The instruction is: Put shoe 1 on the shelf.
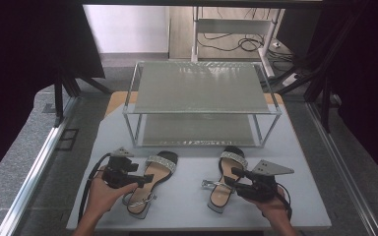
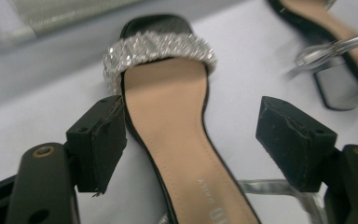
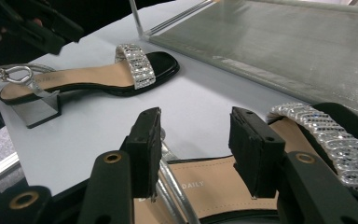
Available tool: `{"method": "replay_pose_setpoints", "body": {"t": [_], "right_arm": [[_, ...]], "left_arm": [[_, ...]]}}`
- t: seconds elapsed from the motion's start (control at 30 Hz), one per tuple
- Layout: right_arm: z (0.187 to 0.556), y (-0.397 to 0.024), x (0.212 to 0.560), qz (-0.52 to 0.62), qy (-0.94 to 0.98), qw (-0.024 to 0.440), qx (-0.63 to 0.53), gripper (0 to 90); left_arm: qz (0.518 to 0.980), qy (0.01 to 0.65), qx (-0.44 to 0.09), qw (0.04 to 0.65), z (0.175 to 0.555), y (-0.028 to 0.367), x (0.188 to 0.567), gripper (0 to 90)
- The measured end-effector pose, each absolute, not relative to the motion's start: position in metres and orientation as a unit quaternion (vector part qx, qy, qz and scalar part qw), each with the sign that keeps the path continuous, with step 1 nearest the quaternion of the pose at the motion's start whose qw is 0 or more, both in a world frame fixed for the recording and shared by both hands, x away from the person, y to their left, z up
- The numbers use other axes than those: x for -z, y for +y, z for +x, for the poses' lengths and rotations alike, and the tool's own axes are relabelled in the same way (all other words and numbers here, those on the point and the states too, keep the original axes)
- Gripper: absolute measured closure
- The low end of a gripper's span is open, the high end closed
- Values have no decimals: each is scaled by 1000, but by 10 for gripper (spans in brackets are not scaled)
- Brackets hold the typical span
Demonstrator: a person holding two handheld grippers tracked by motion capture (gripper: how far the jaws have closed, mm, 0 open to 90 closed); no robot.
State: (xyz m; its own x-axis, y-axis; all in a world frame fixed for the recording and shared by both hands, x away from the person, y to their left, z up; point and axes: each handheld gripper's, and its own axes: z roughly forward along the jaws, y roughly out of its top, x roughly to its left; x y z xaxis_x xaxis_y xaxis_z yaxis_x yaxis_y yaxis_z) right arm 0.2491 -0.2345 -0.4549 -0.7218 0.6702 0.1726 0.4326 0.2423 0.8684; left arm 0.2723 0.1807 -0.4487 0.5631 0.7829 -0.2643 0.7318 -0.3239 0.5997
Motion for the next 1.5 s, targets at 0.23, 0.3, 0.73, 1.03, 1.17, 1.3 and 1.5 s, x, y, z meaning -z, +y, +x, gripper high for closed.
{"method": "replay_pose_setpoints", "body": {"t": [0.23, 0.3, 0.73, 1.03, 1.17, 1.3, 1.5], "right_arm": [[246, -231, 454, 350, 780, 135, -501, 540], [246, -229, 455, 348, 783, 136, -498, 536], [246, -224, 459, 346, 793, 133, -483, 528], [248, -223, 460, 347, 796, 132, -479, 522], [248, -223, 459, 346, 796, 132, -478, 522], [246, -224, 458, 345, 796, 136, -479, 521], [246, -229, 454, 353, 788, 143, -483, 522]], "left_arm": [[828, 471, -20, 304, 275, 168, 465, 200], [831, 473, -20, 291, 277, 164, 469, 199], [840, 502, -32, 204, 282, 144, 484, 234], [834, 517, -44, 186, 280, 138, 490, 293], [829, 528, -58, 176, 278, 133, 490, 322], [827, 533, -57, 168, 278, 133, 488, 350], [825, 535, -47, 175, 279, 142, 485, 411]]}}
